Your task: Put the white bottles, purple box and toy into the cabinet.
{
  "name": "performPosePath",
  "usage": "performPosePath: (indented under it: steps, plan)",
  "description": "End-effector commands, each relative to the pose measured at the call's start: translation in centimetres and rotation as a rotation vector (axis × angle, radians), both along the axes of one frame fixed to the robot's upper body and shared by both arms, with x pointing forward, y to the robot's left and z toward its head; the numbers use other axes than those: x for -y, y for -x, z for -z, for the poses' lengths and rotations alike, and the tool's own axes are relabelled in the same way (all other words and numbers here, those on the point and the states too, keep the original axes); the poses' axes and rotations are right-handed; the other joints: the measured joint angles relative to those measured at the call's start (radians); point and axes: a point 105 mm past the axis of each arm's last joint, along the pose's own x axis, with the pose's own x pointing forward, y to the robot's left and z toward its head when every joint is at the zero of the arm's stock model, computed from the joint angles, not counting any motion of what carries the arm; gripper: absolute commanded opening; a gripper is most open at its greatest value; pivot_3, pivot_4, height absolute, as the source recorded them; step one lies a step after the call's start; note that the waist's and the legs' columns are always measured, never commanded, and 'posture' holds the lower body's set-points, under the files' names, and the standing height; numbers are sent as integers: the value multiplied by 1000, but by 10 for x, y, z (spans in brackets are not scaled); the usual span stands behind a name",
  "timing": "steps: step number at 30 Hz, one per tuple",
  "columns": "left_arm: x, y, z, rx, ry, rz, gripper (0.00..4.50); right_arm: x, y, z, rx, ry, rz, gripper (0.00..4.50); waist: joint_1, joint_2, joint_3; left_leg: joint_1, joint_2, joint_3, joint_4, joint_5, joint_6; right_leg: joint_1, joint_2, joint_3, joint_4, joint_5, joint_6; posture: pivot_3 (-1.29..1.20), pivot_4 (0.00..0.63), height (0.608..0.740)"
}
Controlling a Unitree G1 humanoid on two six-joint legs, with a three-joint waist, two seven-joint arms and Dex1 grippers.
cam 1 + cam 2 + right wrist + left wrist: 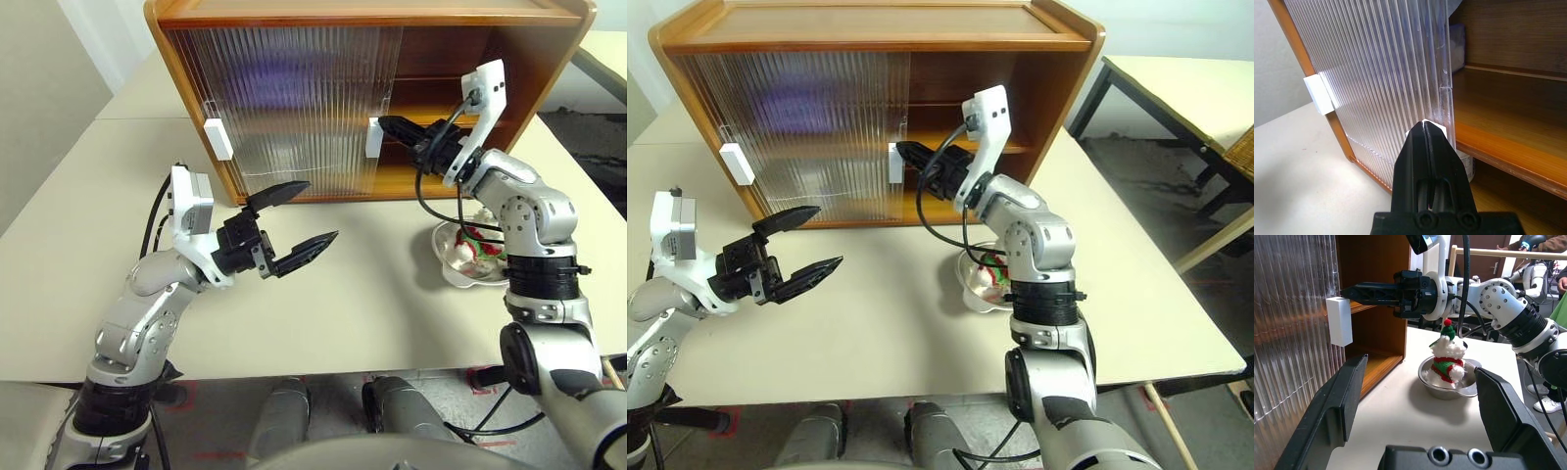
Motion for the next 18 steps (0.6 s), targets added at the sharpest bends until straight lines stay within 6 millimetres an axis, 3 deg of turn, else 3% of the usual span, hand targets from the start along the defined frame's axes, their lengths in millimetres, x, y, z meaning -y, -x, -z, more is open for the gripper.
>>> performPosePath:
  steps: [1,4,7,14,17,18]
  plan:
    - [0,2,0,-4,-8,7,4500,15,-2,-5,-5,-3,23,45,3,0,0,0,0,0,0,0,0,0,0,0,0,0,0,16,101,740]
    - [0,2,1,-7,-8,12,4500,43,6,-19,14,-26,22,45,9,0,0,-1,0,1,0,0,0,0,-1,0,0,-1,1,6,98,740]
    - [0,1,2,-8,-7,18,4500,67,19,-29,10,-40,-23,654,18,-1,0,-2,-4,4,1,0,-1,0,-2,0,0,-2,2,-1,95,740]
    - [3,-1,3,-10,-8,41,4500,127,66,-31,-60,76,-120,3222,21,-2,1,-2,-9,7,0,1,-4,1,-1,-1,1,-4,3,-22,94,740]
    - [3,-2,3,-9,-10,45,4500,151,81,-20,-103,137,-124,4359,21,-3,2,-1,-12,9,1,2,-4,4,1,-2,1,-7,8,-32,94,740]
    - [2,-2,3,-10,-10,46,4500,155,86,-17,-110,156,-129,4471,20,-4,3,0,-13,9,1,2,-4,6,1,-2,1,-10,14,-33,95,740]
